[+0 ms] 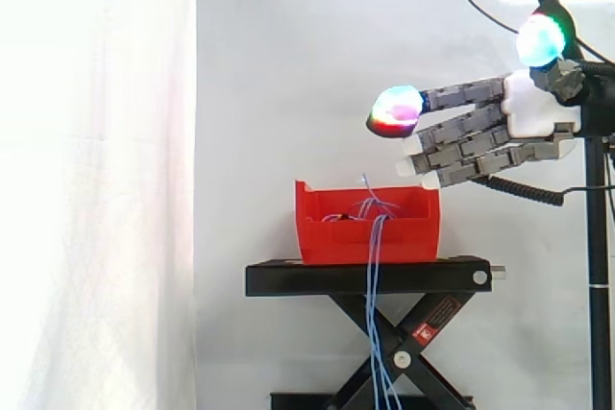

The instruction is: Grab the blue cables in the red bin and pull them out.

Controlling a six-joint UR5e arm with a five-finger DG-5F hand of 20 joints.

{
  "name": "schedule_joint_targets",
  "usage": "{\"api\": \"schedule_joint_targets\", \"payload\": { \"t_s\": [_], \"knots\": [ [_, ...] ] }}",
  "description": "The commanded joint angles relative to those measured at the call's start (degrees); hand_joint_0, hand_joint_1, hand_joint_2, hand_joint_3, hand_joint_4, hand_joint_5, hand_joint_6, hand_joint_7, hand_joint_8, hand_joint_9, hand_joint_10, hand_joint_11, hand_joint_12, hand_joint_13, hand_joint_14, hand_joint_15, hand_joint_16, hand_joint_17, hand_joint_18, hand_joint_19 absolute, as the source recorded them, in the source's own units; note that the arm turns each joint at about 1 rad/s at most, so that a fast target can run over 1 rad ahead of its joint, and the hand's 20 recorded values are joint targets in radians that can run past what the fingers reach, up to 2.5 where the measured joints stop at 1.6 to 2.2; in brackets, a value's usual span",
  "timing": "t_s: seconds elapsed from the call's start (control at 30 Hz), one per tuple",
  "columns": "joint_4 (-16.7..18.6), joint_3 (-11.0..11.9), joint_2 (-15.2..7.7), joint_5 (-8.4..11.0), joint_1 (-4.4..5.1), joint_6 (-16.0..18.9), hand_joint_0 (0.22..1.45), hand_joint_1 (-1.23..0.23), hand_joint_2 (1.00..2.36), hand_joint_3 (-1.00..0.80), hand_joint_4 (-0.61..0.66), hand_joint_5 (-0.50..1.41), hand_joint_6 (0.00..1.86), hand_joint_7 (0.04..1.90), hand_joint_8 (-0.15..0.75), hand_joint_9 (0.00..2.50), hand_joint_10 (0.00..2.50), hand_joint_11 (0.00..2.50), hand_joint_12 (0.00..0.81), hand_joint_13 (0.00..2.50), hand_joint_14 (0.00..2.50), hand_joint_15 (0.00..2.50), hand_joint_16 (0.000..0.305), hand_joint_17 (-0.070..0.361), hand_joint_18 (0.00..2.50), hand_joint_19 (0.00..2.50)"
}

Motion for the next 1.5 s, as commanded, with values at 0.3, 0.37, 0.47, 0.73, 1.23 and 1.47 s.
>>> {"api": "schedule_joint_targets", "payload": {
  "t_s": [0.3,0.37,0.47,0.73,1.23,1.47],
  "knots": [
    [-0.31,-0.02,0.00,-0.08,-0.09,-0.01,0.75,-0.86,1.00,-1.00,0.17,0.36,0.01,0.21,0.239,0.41,0.00,0.09,0.327,0.09,0.00,0.09,0.054,0.120,0.00,0.11],
    [-0.75,-0.02,0.00,-0.16,-0.26,-0.01,0.75,-0.86,1.00,-1.00,0.16,0.36,0.01,0.21,0.240,0.41,0.00,0.10,0.326,0.09,0.00,0.09,0.053,0.120,0.00,0.11],
    [-1.27,-0.02,0.00,0.01,-0.35,-0.01,0.76,-0.86,1.00,-1.00,0.16,0.36,0.01,0.21,0.239,0.41,0.00,0.09,0.326,0.09,0.00,0.09,0.053,0.119,0.00,0.11],
    [-1.10,-0.02,0.00,-0.16,-0.26,-0.01,0.76,-0.86,1.00,-1.00,0.16,0.36,0.01,0.21,0.240,0.42,0.00,0.10,0.326,0.09,0.00,0.09,0.053,0.119,0.00,0.11],
    [3.30,-0.02,-2.37,5.11,2.46,-21.28,0.76,-0.86,1.00,-1.00,0.17,0.36,0.01,0.21,0.240,0.42,0.00,0.10,0.328,0.10,0.00,0.10,0.053,0.119,0.00,0.13],
    [10.06,-0.02,-5.54,5.28,3.60,-23.21,0.76,-0.86,1.00,-1.00,0.17,0.37,0.01,0.22,0.241,0.42,0.00,0.11,0.329,0.11,0.00,0.10,0.052,0.118,0.00,0.13]
  ]
}}
